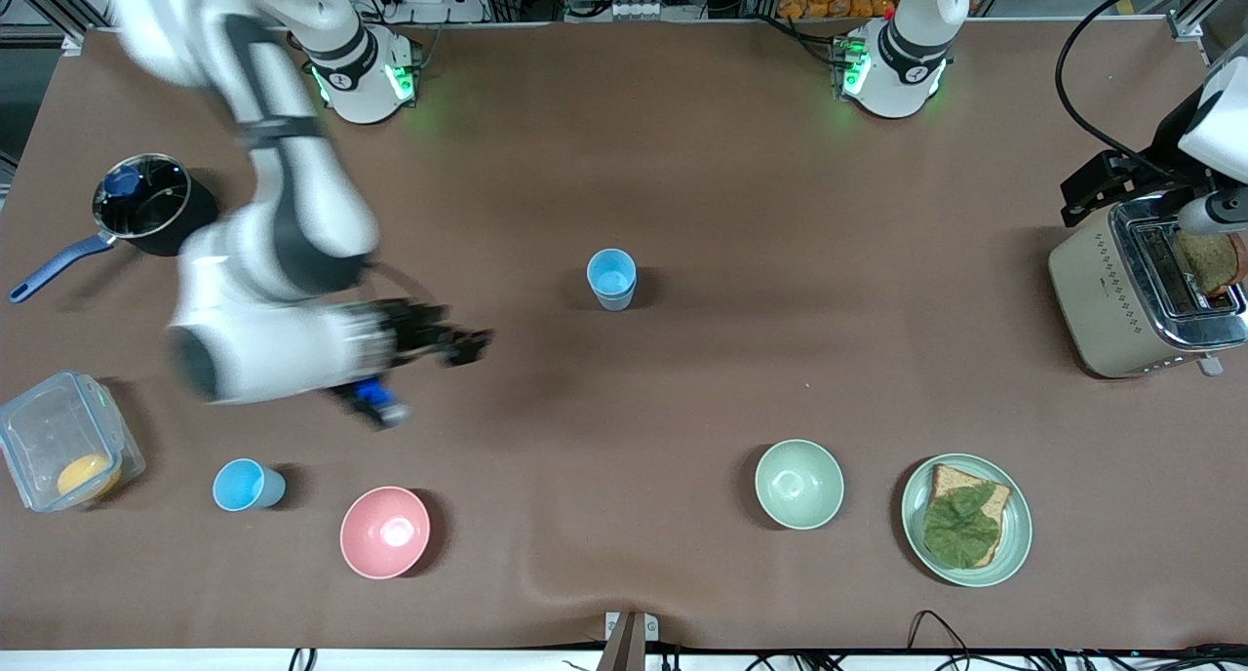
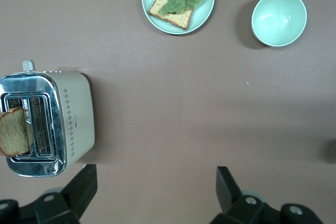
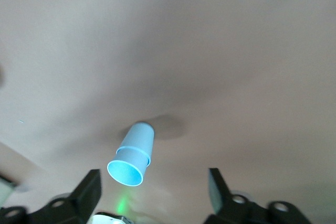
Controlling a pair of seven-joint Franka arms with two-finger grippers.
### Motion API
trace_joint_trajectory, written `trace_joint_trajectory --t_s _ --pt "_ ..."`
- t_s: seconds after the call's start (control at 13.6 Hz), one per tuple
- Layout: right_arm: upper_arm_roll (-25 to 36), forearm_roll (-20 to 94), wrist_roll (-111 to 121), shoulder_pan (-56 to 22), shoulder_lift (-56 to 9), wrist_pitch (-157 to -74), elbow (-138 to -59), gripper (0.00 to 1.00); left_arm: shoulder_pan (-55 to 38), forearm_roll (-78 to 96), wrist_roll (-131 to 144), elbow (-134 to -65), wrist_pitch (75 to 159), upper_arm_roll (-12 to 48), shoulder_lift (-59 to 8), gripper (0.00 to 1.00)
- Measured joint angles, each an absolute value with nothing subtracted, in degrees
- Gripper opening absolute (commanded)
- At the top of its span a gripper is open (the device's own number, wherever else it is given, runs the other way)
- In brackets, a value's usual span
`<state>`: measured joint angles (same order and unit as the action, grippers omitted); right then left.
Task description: Stack blue cups with both arms
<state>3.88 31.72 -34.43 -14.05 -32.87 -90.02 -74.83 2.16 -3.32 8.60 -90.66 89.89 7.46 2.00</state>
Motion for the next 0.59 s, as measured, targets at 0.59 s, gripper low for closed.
trace_joint_trajectory --t_s 0.59 --pt "3.72 18.9 -18.39 -8.81 -31.38 -89.5 -71.4 1.0 2.12 -3.32 8.6 -90.66 89.89 7.43 2.04 1.0"
